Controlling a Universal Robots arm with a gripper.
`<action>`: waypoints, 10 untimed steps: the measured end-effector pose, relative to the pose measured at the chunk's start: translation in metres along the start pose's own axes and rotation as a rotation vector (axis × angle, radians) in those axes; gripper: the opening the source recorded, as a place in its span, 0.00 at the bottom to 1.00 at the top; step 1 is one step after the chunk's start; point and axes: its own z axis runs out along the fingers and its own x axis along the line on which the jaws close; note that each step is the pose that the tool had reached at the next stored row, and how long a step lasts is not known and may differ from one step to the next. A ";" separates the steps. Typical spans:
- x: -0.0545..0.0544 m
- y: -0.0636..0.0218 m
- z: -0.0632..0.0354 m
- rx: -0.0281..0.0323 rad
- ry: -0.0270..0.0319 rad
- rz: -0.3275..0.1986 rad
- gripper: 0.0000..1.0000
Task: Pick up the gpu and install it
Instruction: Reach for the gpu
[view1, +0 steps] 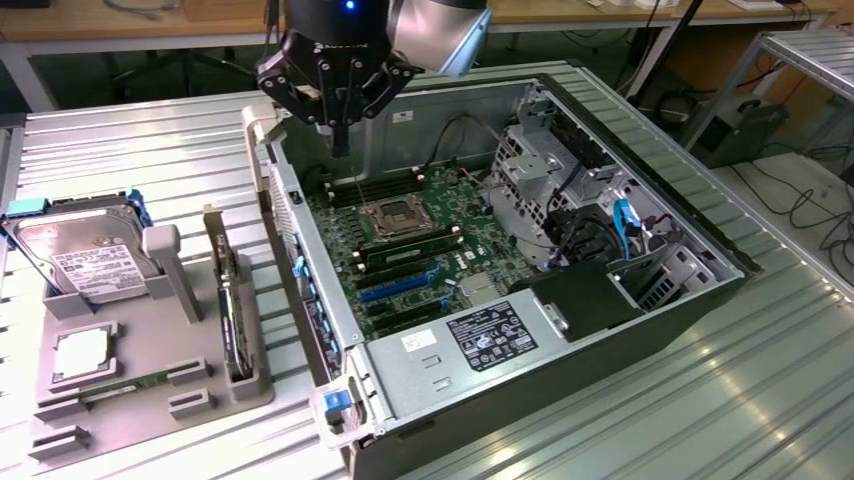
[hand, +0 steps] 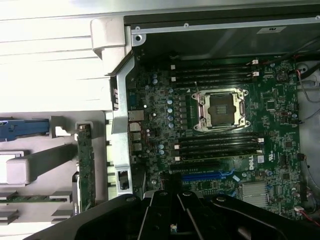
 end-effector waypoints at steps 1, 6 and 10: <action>0.000 0.0000 0.0000 0.0001 0.0001 0.000 0.11; 0.002 -0.0001 -0.0001 0.0000 0.0000 0.000 0.11; 0.003 -0.0002 0.0000 -0.0001 0.0000 0.000 0.11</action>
